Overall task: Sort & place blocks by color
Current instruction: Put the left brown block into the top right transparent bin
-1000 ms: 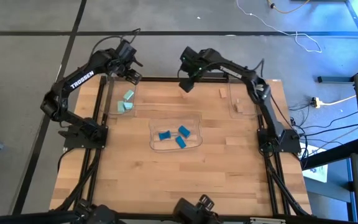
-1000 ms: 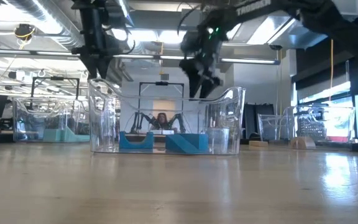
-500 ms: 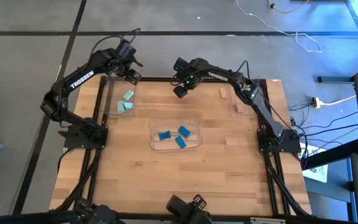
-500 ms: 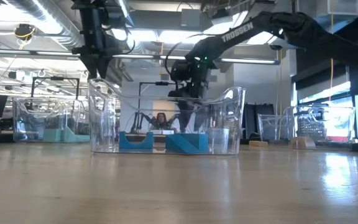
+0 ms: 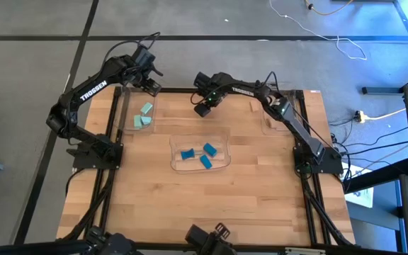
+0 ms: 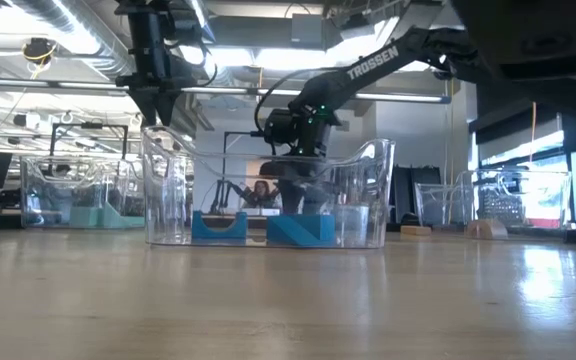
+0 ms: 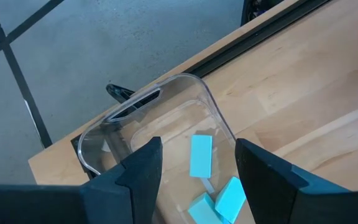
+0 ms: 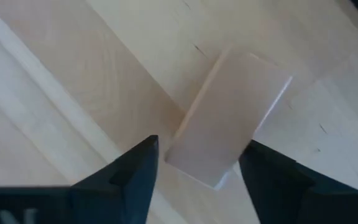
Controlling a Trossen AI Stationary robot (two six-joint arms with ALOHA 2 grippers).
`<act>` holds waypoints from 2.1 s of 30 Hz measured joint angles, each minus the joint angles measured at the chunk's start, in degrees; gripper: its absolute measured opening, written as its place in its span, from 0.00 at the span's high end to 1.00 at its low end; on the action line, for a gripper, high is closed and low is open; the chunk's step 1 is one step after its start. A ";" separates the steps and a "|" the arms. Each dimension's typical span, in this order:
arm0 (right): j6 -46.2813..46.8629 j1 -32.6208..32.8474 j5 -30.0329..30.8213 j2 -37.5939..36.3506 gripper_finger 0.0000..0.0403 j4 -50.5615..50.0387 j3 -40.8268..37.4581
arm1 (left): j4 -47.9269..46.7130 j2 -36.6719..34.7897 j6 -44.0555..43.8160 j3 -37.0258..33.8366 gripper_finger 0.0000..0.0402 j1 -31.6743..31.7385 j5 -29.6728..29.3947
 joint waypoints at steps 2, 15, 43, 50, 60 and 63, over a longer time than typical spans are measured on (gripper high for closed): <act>0.24 -0.02 -0.68 0.00 0.51 0.40 0.00 | 0.00 0.00 0.00 0.00 0.52 0.00 0.02; -2.37 -0.02 -2.47 0.00 0.68 1.26 0.07 | -0.20 0.00 0.13 0.00 0.52 0.00 0.09; -2.55 0.28 19.66 -17.98 0.68 -24.73 0.09 | -0.20 0.00 4.93 0.00 0.52 -2.27 7.46; 3.14 -0.37 26.16 -24.49 0.68 -30.20 -0.67 | -0.16 0.00 6.18 0.00 0.52 -5.10 10.51; 6.61 -4.35 26.57 -34.60 0.68 -30.41 -6.50 | 0.02 0.00 6.19 0.00 0.52 -9.65 10.47; 8.49 -6.26 26.31 -39.01 0.68 -30.43 -13.40 | 0.04 0.00 6.39 0.00 0.52 -11.10 10.56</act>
